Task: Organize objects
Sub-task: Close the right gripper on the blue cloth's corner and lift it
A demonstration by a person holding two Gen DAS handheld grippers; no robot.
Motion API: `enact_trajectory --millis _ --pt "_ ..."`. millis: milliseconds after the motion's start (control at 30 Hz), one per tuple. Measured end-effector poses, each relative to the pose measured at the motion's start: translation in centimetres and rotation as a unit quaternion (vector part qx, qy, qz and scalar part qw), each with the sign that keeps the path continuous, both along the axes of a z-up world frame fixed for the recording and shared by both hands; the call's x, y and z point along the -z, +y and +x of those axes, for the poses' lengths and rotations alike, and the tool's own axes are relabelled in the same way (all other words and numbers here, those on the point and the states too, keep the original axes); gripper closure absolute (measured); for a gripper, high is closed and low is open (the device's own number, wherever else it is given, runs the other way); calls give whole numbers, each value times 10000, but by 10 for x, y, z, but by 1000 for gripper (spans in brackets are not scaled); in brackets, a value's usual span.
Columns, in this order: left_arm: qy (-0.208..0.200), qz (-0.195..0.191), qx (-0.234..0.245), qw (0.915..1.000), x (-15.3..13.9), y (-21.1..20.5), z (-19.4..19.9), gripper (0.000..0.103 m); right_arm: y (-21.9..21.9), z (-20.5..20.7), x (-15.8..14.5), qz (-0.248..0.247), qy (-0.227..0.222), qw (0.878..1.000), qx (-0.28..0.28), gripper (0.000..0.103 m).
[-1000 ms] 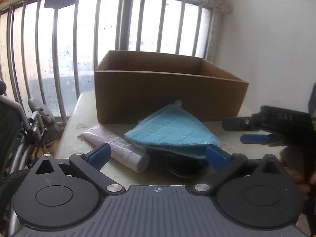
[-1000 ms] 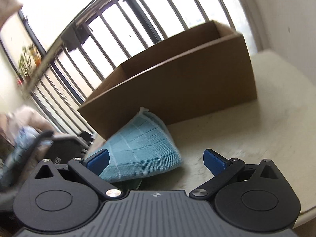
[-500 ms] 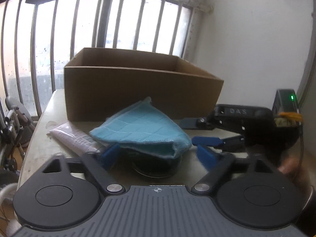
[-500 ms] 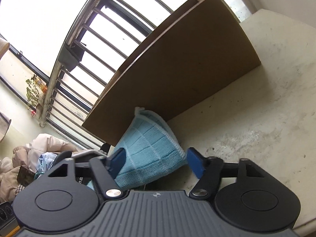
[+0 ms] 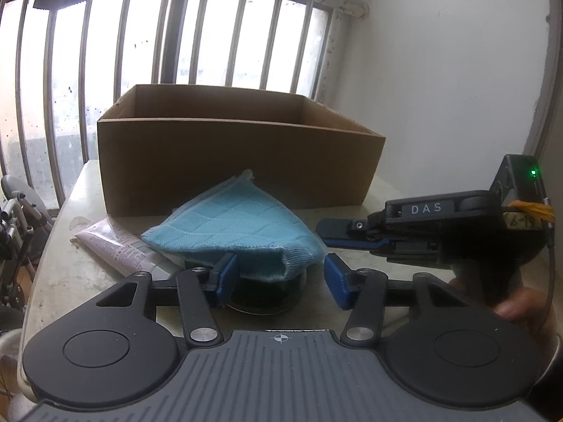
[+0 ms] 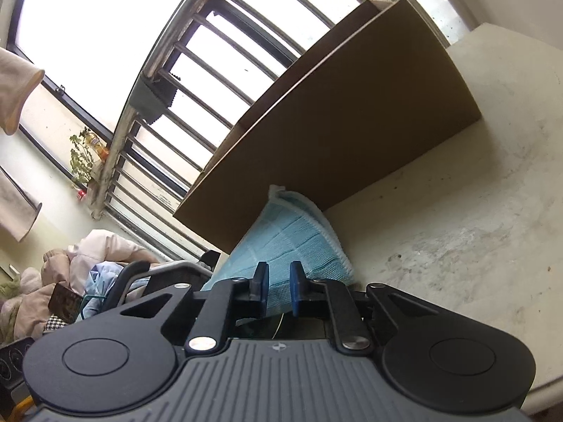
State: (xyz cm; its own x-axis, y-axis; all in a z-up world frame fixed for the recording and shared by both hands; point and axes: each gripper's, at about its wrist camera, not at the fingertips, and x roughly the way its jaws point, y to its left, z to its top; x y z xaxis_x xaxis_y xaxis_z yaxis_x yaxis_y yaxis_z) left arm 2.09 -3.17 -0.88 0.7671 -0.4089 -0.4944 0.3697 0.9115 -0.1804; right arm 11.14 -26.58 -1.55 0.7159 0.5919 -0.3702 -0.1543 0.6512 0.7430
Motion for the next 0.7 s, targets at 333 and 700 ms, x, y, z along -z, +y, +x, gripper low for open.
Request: enact_trajectory --millis 333,700 --pt "29 -321 -88 9994 -5 3 0 61 -9 -1 24 909 740 9931 -11 51" --pt "169 -554 -110 9983 -2 8 4 82 1 13 30 1205 662 9902 228 75"
